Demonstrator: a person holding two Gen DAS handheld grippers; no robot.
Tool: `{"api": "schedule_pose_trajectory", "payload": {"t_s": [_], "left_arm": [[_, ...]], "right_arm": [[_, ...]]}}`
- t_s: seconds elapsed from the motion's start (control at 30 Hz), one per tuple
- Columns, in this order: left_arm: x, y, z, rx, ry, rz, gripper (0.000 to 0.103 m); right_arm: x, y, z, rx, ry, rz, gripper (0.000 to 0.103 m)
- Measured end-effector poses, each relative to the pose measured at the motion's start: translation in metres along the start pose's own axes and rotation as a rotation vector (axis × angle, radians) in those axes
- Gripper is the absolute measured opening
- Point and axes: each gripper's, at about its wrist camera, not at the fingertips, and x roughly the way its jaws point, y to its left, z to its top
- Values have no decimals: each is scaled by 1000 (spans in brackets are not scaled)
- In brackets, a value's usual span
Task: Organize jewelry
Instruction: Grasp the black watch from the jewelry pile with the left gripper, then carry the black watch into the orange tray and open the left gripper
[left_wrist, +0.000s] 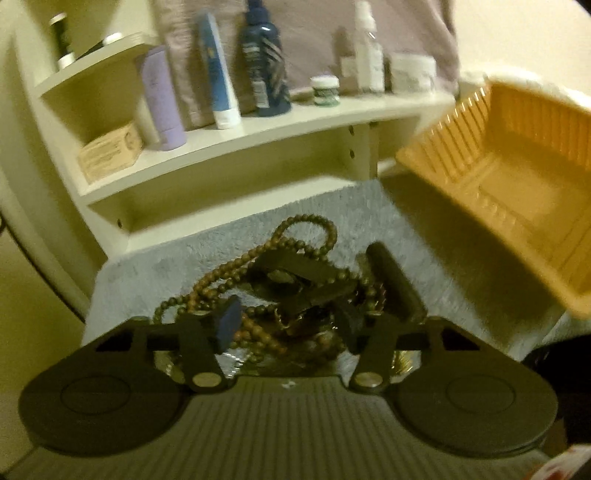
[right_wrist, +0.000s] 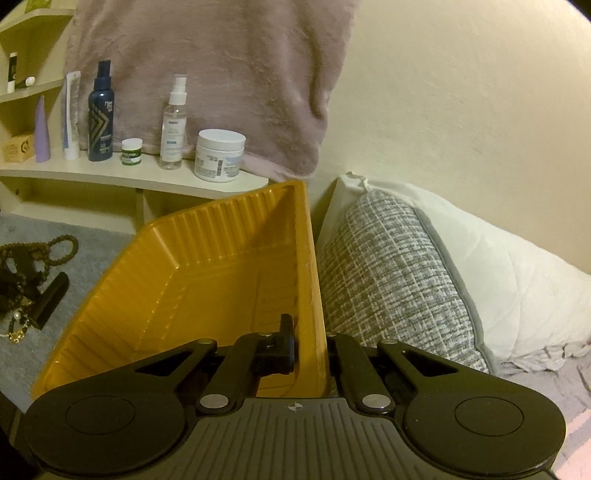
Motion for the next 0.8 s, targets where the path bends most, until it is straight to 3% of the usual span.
{"api": "schedule_pose_trajectory", "payload": {"t_s": [0.2,0.8], "left_arm": [[10,-4,-5,109,28,8,13],[-30,22,28,68,-63,22,0]], "right_arm": [[0,-1,3,7,-3,5,3],[4,0,-2,33,-6,16,3]]}}
